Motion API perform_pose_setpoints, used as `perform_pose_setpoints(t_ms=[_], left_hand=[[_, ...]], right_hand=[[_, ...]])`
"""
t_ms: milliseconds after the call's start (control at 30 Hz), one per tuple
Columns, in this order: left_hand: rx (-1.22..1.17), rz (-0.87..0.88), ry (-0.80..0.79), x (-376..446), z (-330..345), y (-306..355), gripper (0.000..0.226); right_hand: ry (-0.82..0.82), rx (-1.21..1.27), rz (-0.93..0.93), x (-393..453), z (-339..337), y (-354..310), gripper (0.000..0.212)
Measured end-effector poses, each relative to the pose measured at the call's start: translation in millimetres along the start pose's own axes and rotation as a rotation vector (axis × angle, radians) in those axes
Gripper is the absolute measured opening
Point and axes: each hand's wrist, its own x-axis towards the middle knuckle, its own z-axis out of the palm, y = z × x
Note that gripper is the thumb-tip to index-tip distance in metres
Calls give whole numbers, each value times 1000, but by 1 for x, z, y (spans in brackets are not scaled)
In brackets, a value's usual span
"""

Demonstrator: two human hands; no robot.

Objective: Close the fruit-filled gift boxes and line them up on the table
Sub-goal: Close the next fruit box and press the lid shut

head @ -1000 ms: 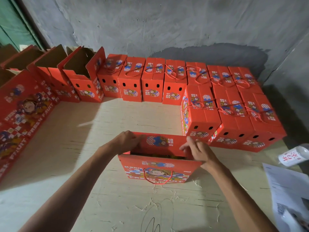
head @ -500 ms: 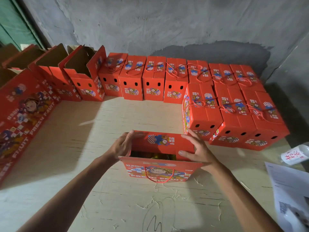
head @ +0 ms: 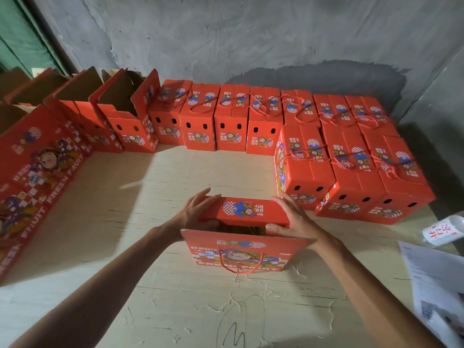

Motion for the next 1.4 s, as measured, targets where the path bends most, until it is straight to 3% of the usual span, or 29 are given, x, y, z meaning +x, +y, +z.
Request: perform_pose_setpoints(t_ms=[133, 233, 267, 400, 500, 667, 833, 933, 1000, 1067, 1167, 1400], left_hand=[[-296, -53, 150, -16, -4, 9, 67], [-535, -180, 258, -31, -13, 19, 34], [-582, -188, 310, -39, -15, 22, 37], [-802, -231, 418, -72, -4, 27, 79], [-785, -194, 443, -79, 15, 40, 77], [-789, -207, 592, -63, 24, 57, 62], [-814, -283, 664, -36, 24, 66, 57], [-702, -384, 683, -24, 26, 62, 46], [-500, -404, 648, -21, 27, 57, 47], [-99, -309, 650, -18, 31, 53, 35], [228, -113, 644, -12, 33, 57, 12], [340, 23, 573, -10, 66, 88, 25]], right_hand=[[150, 195, -30, -11, 8, 2, 68], [243, 357, -16, -24, 11, 3, 32], [268, 405, 8, -31, 11, 4, 28], [350, 709, 50, -60, 21, 7, 77], [415, 964, 8, -68, 34, 1, 94], [603, 777, 17, -62, 43, -21, 81], [767, 765, 123, -45, 40, -26, 42], [871, 767, 119, -31, 40, -28, 23], [915, 542, 52, -24, 39, -23, 19], [934, 98, -11, -19, 40, -18, 11], [861, -347, -159, -14, 52, -20, 13], [762, -388, -188, -4, 92, -54, 32]])
